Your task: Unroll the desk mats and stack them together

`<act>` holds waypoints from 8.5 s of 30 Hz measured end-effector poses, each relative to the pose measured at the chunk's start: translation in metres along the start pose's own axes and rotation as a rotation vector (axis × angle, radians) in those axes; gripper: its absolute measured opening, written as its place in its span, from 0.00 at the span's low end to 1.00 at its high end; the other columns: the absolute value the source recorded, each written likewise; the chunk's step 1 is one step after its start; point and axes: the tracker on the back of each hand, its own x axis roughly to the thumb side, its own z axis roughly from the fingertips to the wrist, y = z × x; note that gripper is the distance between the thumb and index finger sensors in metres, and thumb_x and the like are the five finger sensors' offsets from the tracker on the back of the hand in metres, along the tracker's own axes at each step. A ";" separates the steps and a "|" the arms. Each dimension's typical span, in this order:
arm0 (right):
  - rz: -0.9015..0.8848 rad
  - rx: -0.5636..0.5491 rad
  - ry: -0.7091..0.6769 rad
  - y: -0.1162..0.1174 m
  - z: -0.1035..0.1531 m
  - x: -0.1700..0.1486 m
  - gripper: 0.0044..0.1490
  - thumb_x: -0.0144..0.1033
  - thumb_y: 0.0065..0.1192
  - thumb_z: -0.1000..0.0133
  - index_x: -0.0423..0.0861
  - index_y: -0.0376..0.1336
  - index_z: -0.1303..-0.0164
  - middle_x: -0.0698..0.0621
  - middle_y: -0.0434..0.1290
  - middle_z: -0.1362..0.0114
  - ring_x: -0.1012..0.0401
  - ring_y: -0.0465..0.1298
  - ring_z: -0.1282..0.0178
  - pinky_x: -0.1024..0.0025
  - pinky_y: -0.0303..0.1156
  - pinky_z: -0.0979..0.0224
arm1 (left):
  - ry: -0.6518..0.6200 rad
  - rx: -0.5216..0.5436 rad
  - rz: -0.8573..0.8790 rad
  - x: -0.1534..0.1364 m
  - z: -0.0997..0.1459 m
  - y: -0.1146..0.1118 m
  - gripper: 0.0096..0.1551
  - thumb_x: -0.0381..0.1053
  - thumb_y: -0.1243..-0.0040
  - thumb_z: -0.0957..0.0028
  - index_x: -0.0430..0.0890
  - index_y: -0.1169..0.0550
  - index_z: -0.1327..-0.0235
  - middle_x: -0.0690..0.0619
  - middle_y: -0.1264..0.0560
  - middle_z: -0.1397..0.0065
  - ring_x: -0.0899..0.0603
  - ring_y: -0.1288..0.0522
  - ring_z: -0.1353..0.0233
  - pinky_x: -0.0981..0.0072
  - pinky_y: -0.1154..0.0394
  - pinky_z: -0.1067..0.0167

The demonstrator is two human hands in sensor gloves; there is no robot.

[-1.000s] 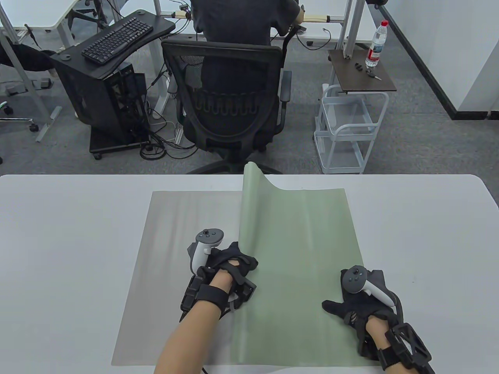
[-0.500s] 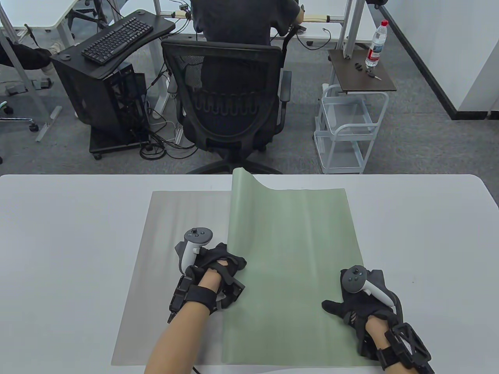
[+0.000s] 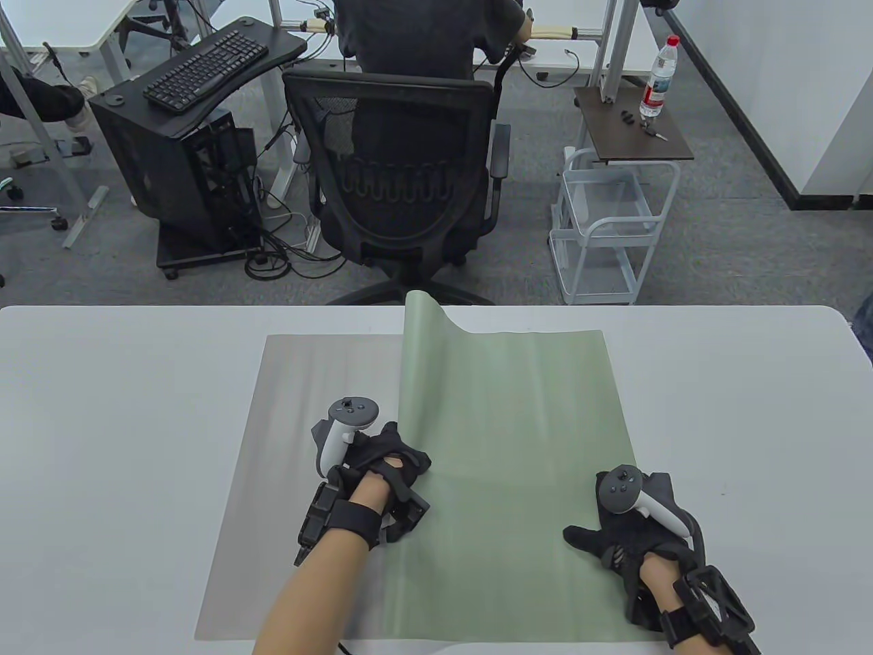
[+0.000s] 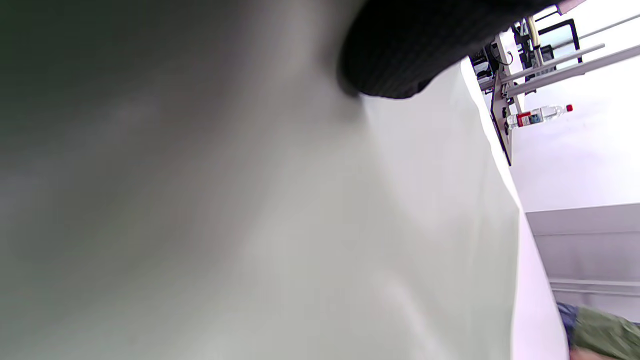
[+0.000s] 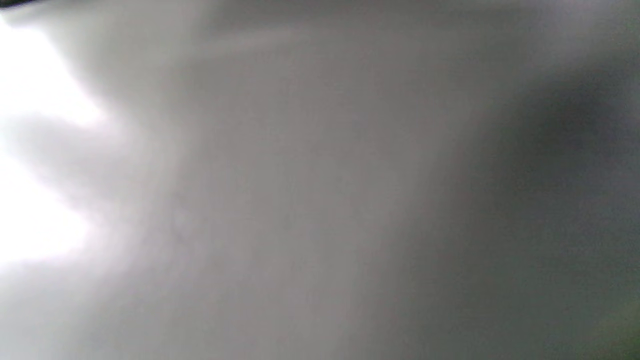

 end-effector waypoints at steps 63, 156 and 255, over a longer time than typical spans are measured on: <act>0.002 -0.008 0.001 0.000 -0.001 0.000 0.65 0.75 0.42 0.55 0.54 0.15 0.32 0.51 0.09 0.26 0.47 0.13 0.27 0.44 0.18 0.29 | -0.015 0.046 0.070 -0.035 0.021 0.055 0.48 0.43 0.41 0.50 0.44 0.59 0.31 0.46 0.33 0.29 0.42 0.18 0.41 0.49 0.21 0.42; 0.005 -0.019 0.001 0.001 0.000 0.000 0.65 0.75 0.43 0.55 0.54 0.15 0.32 0.51 0.10 0.25 0.47 0.13 0.27 0.44 0.18 0.28 | 0.155 0.290 0.185 -0.096 0.042 0.142 0.42 0.41 0.35 0.54 0.47 0.44 0.30 0.50 0.26 0.31 0.43 0.15 0.44 0.51 0.19 0.46; 0.033 -0.020 0.021 0.002 -0.001 0.003 0.64 0.76 0.39 0.56 0.53 0.14 0.33 0.51 0.09 0.26 0.46 0.13 0.27 0.43 0.18 0.28 | 0.427 0.232 -0.584 -0.105 0.115 0.147 0.39 0.60 0.33 0.58 0.69 0.39 0.35 0.52 0.28 0.32 0.40 0.23 0.39 0.45 0.26 0.41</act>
